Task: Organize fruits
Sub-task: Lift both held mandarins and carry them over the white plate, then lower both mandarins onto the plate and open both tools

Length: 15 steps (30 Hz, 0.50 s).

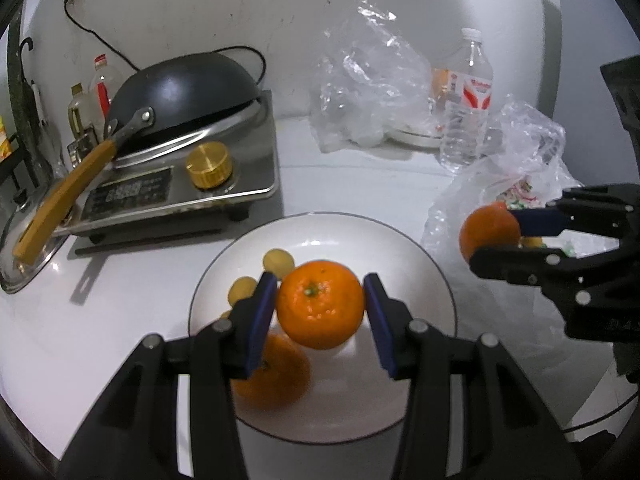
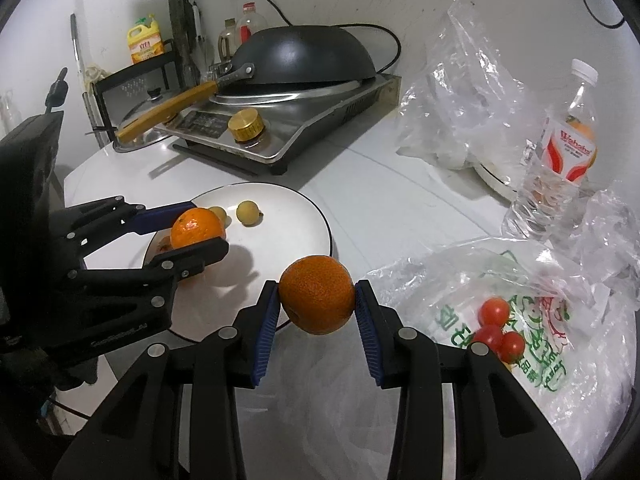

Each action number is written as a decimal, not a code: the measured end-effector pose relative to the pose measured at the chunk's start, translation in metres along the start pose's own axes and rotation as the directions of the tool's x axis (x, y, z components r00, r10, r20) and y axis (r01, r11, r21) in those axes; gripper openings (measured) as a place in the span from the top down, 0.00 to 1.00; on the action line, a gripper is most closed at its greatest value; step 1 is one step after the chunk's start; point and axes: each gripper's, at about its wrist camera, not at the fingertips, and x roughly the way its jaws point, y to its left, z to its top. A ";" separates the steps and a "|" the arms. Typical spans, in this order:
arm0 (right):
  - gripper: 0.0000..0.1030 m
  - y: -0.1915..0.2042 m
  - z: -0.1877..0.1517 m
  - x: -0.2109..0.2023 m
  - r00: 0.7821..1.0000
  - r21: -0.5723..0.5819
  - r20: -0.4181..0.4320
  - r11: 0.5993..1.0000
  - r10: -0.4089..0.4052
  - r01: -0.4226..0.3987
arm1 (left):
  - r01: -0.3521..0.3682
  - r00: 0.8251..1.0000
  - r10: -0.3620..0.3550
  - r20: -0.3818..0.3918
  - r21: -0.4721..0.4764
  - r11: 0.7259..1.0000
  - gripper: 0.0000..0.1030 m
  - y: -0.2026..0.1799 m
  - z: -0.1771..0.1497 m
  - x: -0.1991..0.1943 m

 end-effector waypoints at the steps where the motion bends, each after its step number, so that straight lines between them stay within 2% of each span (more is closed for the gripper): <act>1: 0.61 -0.001 0.001 0.002 1.000 0.000 -0.002 1.000 0.001 -0.001 | 0.000 1.000 0.000 -0.003 -0.001 1.000 0.56 0.001 0.000 0.003; 15: 0.61 -0.007 0.010 0.026 1.000 0.016 -0.024 1.000 0.010 -0.010 | 0.013 0.998 -0.014 -0.061 -0.010 1.000 0.56 0.007 0.006 0.033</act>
